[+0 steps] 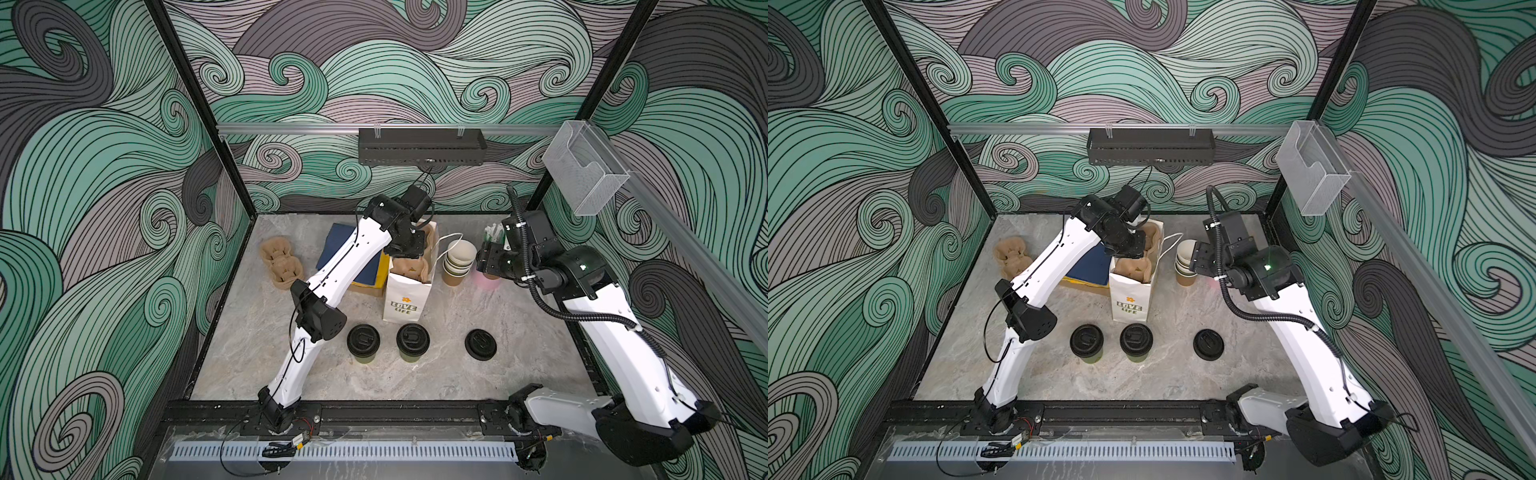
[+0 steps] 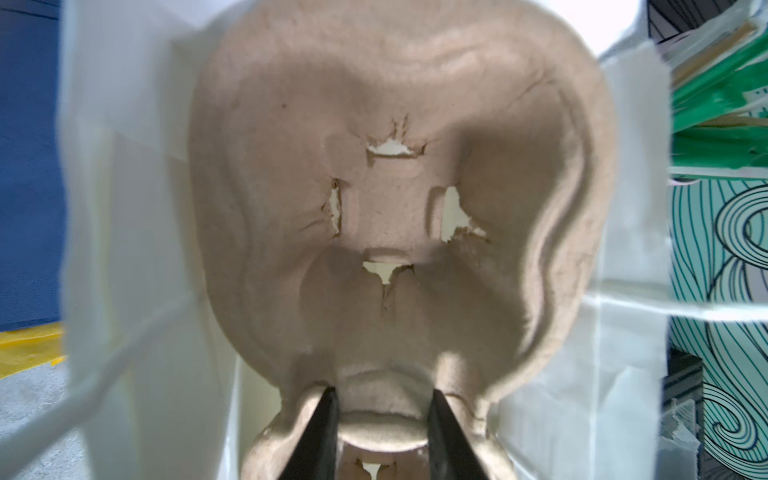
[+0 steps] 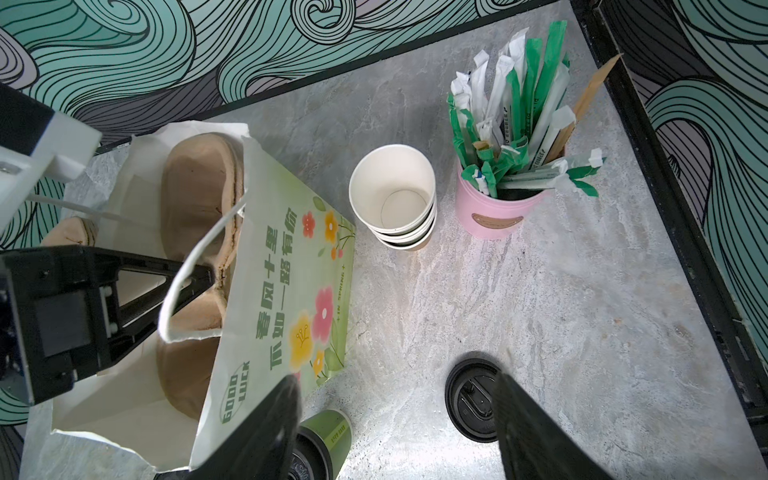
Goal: Pack the takeout coffee
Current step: 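Lower the brown carrier into the bag with the left gripper and release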
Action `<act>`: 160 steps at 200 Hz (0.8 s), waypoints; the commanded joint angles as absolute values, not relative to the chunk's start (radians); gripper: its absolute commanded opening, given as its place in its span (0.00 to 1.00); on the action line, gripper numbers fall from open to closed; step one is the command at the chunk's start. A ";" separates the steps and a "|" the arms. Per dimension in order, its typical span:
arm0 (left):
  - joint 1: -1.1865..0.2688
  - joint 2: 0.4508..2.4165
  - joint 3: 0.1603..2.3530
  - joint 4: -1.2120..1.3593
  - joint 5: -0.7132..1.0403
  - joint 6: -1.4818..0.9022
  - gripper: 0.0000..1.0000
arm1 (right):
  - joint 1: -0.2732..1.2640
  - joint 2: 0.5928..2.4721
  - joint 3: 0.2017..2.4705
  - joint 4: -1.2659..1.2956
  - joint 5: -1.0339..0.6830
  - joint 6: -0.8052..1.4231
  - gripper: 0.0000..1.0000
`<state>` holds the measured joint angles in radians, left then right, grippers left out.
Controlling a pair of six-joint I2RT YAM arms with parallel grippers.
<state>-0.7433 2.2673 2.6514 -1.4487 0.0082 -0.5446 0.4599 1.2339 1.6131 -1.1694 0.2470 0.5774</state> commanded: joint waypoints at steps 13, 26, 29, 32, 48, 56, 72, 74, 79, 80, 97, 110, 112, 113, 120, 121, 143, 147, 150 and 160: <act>-0.760 2.298 2.634 -1.475 -0.013 -0.530 0.08 | 0.454 1.215 1.603 -1.176 0.276 0.594 0.74; -0.766 2.302 2.628 -1.467 -0.018 -0.524 0.08 | 0.453 1.215 1.603 -1.177 0.273 0.594 0.74; -0.767 2.303 2.628 -1.466 -0.021 -0.522 0.08 | 0.453 1.215 1.603 -1.177 0.272 0.594 0.74; -0.768 2.306 2.629 -1.466 -0.024 -0.521 0.07 | 0.453 1.214 1.602 -1.175 0.271 0.595 0.74; -0.774 2.311 2.626 -1.469 -0.042 -0.514 0.07 | 0.451 1.210 1.600 -1.176 0.273 0.595 0.74; -0.776 2.313 2.626 -1.473 -0.052 -0.507 0.07 | 0.451 1.207 1.598 -1.176 0.276 0.595 0.74; -0.781 2.320 2.626 -1.483 -0.074 -0.493 0.07 | 0.451 1.203 1.594 -1.177 0.276 0.596 0.74; -0.781 2.321 2.626 -1.485 -0.076 -0.491 0.07 | 0.451 1.202 1.594 -1.175 0.275 0.596 0.74; -0.782 2.324 2.627 -1.486 -0.082 -0.487 0.07 | 0.451 1.200 1.593 -1.175 0.276 0.597 0.74; -0.782 2.324 2.627 -1.486 -0.084 -0.487 0.07 | 0.451 1.201 1.593 -1.175 0.276 0.597 0.74; -0.784 2.332 2.627 -1.489 -0.106 -0.477 0.07 | 0.451 1.194 1.588 -1.176 0.276 0.600 0.74; -0.786 2.337 2.626 -1.492 -0.127 -0.471 0.07 | 0.451 1.189 1.586 -1.177 0.277 0.601 0.74; -0.786 2.337 2.626 -1.491 -0.129 -0.470 0.07 | 0.451 1.188 1.585 -1.178 0.277 0.601 0.74; -0.787 2.338 2.626 -1.491 -0.130 -0.469 0.07 | 0.451 1.187 1.585 -1.177 0.278 0.601 0.74; -0.787 2.338 2.627 -1.495 -0.136 -0.466 0.07 | 0.451 1.184 1.583 -1.180 0.279 0.603 0.74; -0.787 2.339 2.627 -1.495 -0.137 -0.465 0.07 | 0.451 1.183 1.583 -1.180 0.280 0.604 0.74; -0.792 2.341 2.627 -1.499 -0.156 -0.453 0.07 | 0.449 1.175 1.583 -1.186 0.289 0.605 0.74; -0.793 2.342 2.627 -1.501 -0.160 -0.452 0.07 | 0.449 1.172 1.584 -1.186 0.291 0.606 0.74; -0.793 2.341 2.628 -1.502 -0.162 -0.450 0.08 | 0.449 1.171 1.585 -1.186 0.292 0.606 0.74; -0.795 2.343 2.626 -1.504 -0.170 -0.447 0.08 | 0.449 1.170 1.585 -1.186 0.297 0.607 0.74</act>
<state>-0.7849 2.3108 2.6282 -1.4605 -0.1307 -0.4778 0.4549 1.1858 1.5906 -1.1706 0.2623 0.5850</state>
